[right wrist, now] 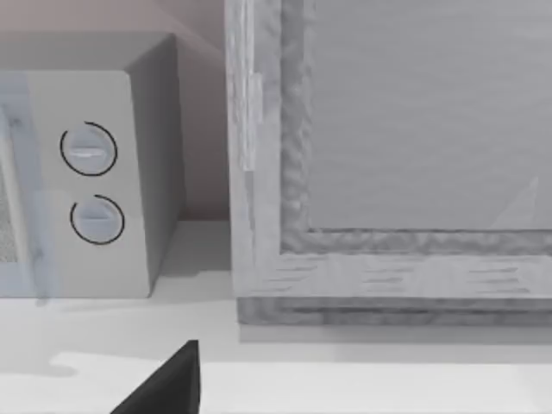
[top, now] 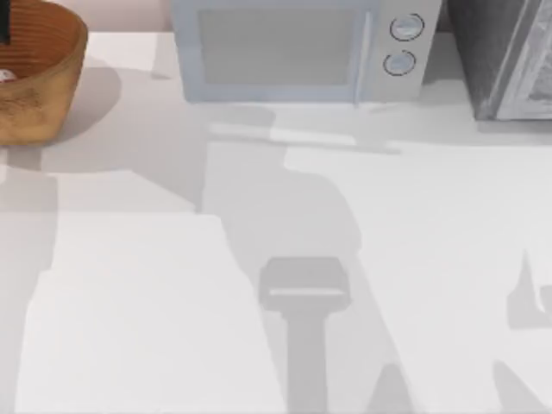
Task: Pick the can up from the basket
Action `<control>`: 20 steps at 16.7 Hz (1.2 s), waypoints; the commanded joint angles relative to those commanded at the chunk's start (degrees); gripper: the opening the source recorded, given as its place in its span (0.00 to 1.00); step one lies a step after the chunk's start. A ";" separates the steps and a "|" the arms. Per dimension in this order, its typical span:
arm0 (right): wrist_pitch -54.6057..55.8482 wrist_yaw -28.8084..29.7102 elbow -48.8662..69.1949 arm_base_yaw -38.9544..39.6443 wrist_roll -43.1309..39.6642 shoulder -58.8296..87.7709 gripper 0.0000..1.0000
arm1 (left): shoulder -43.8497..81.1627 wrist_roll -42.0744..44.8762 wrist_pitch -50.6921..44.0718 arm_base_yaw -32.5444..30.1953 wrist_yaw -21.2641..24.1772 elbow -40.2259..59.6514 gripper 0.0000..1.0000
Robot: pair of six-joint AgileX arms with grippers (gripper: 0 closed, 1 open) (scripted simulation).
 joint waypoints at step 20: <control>0.00 0.00 0.00 0.00 0.00 0.00 1.00 | 23.64 1.17 -1.74 0.11 1.33 16.66 1.00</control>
